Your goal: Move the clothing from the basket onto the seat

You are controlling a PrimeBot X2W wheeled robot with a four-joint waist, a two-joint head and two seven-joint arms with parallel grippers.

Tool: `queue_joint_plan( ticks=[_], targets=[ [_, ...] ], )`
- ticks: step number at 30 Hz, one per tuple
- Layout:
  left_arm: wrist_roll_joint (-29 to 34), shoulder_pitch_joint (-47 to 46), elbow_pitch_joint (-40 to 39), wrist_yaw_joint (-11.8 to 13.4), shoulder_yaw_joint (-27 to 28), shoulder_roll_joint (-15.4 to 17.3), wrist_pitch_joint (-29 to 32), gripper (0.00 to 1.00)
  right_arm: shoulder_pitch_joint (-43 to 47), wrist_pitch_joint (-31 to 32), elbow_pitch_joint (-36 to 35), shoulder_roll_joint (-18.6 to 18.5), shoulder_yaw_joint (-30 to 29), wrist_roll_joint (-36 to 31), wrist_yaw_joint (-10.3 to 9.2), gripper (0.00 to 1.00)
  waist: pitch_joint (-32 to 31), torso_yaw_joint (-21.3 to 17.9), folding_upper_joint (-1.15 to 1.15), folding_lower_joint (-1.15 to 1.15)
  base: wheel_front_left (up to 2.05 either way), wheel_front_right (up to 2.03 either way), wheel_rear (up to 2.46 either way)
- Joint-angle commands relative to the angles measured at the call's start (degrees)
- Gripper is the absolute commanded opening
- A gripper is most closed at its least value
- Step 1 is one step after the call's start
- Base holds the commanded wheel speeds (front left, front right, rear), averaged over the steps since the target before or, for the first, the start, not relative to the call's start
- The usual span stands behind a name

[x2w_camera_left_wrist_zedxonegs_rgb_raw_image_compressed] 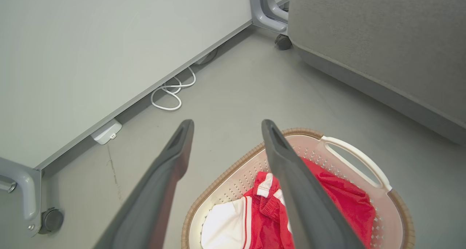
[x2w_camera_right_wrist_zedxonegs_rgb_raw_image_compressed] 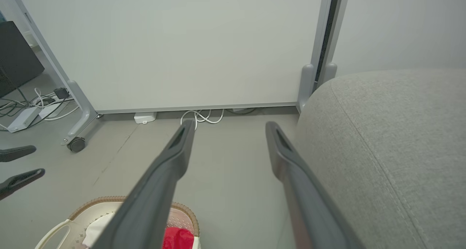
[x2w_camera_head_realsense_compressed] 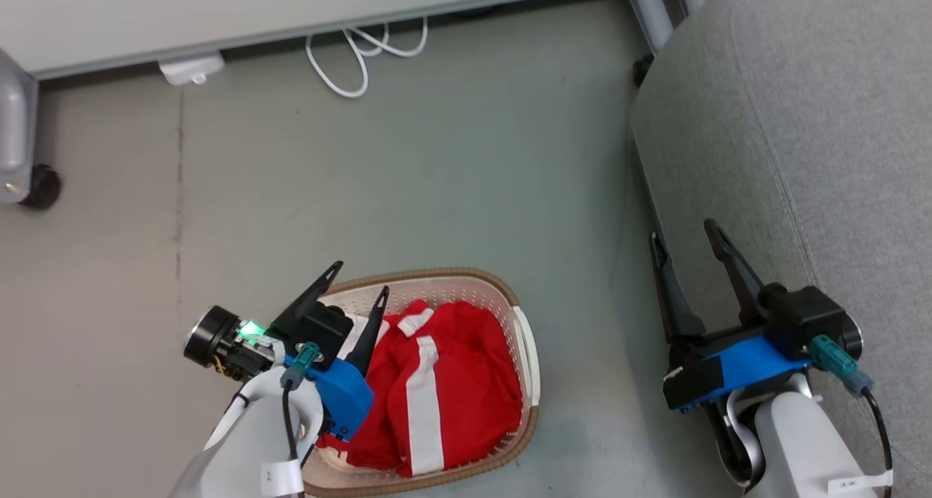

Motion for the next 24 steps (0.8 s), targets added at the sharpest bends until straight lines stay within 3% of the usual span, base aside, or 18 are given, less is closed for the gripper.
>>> queue_joint_plan(
  ticks=[1,16,24],
  targets=[
    [-0.1,-1.9,1.9,-0.1,-2.0,0.6,-0.3,1.00,-1.7,-0.2,-0.4,-0.2,0.2,-0.1,0.03,1.00,3.3,-1.7,0.00,-0.01,0.00,0.00,0.00],
    [-4.0,-13.9,18.5,-0.1,-21.8,4.6,-0.2,1.00,-8.4,-0.2,-3.1,-0.2,2.0,-0.3,0.03,1.00,15.1,-4.3,0.00,-0.01,0.00,0.00,0.00],
    [-6.5,-19.4,26.2,-0.1,-33.2,4.9,0.1,1.00,-11.4,-0.2,-4.5,-0.2,2.1,-1.0,0.03,1.00,21.2,-5.2,0.00,-0.01,0.00,0.00,0.00]
  ],
)
